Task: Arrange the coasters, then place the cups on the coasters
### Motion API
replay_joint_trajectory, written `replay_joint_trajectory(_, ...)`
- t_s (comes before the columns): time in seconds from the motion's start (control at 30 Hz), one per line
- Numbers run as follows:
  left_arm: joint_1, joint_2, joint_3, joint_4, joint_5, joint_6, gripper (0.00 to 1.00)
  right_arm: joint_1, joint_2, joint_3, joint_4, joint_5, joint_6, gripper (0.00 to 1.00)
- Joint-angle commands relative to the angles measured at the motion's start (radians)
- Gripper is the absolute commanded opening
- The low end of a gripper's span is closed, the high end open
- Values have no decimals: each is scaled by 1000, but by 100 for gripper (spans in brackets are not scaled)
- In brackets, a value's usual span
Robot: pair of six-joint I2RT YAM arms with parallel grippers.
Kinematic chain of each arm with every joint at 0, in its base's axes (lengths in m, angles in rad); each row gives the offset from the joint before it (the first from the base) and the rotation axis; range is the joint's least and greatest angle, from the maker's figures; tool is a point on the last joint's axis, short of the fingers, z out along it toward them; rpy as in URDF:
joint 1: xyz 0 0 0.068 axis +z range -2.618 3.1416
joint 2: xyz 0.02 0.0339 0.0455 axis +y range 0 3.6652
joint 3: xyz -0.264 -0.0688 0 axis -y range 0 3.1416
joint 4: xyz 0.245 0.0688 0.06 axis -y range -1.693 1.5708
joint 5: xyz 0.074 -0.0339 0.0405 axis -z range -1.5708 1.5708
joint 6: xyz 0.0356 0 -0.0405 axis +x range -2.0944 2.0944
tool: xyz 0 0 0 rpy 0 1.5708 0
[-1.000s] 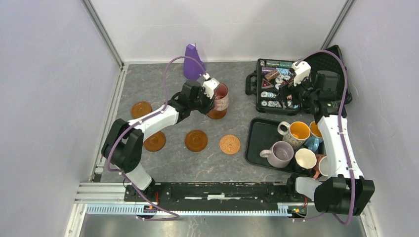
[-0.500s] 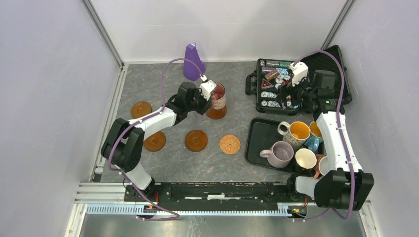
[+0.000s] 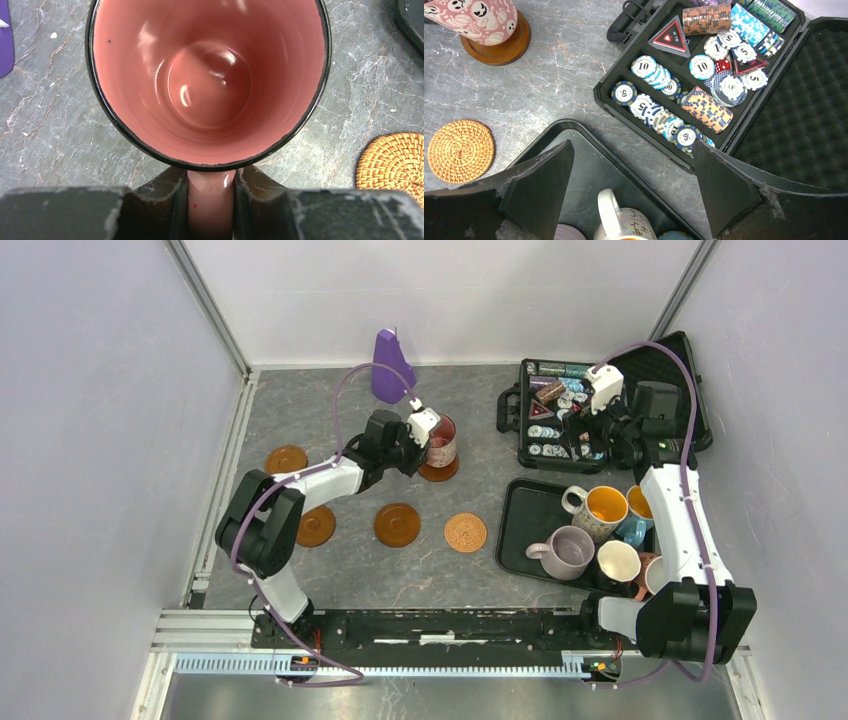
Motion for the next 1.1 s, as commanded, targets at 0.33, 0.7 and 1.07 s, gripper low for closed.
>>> replay_joint_trajectory(0.33, 2, 16, 38, 124, -1, -22, 2, -4, 9, 40, 16, 6, -8, 96)
replay_joint_trajectory(0.7, 2, 19, 41, 84, 5, -33, 6, -4, 4, 27, 23, 11, -10, 96)
replay_joint_trajectory(1.07, -2, 1, 20, 64, 6, -35, 17, -3, -4, 15, 25, 11, -10, 96)
